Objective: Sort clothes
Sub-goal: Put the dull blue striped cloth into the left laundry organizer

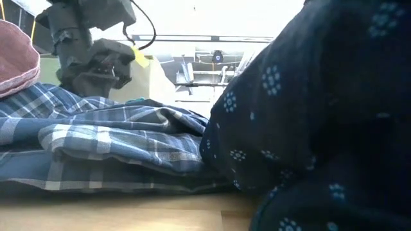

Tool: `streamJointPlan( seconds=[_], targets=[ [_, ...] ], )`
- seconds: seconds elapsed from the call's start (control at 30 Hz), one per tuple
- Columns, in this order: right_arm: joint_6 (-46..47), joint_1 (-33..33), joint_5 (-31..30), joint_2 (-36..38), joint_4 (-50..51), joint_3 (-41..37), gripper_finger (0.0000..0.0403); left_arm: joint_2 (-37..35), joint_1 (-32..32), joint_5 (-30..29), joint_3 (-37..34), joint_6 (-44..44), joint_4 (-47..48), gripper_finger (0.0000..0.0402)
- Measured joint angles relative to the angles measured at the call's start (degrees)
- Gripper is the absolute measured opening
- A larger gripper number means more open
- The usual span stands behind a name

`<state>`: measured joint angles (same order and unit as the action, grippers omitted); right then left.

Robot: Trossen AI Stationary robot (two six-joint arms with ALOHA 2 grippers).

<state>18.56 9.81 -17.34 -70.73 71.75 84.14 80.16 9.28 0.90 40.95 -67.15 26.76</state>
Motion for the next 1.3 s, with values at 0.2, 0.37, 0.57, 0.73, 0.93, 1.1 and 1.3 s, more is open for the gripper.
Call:
streamJointPlan(
  seconds=[0.2, 0.37, 0.57, 0.73, 0.93, 1.1, 1.3],
  targets=[
    [0.7, 0.0, -2.3, -0.1, -2.2, 0.0, 0.0153, -2.7, 0.0, 1.6, 2.3, 2.3, -4.6, 0.0007],
    [1.1, 0.0, -3.7, -0.1, -4.8, 0.0, 0.0153, -9.5, -0.6, 2.1, 8.7, 6.3, -4.8, 0.0002],
    [0.9, 0.0, -7.5, -0.1, -7.8, 0.0, 0.0153, -17.4, -2.4, 5.2, 15.9, 9.5, -11.1, 0.0001],
    [0.6, 0.0, -10.1, -0.1, -9.8, 0.0, 0.0153, -19.4, -3.6, 6.3, 20.1, 12.4, -21.5, 0.0001],
    [0.5, -0.1, -12.7, -0.1, -10.6, 0.0, 0.0153, -16.4, -5.3, 7.3, 26.2, 16.6, -34.2, 0.0],
    [0.5, -0.1, -13.1, -0.1, -11.5, 0.0, 0.0153, -13.5, -7.0, 8.8, 34.9, 23.3, -34.0, 0.0],
    [0.5, -0.1, -13.2, -0.1, -12.9, 0.0, 0.0153, -11.4, -11.9, 10.8, 47.8, 36.2, -31.8, 0.0]
  ],
)
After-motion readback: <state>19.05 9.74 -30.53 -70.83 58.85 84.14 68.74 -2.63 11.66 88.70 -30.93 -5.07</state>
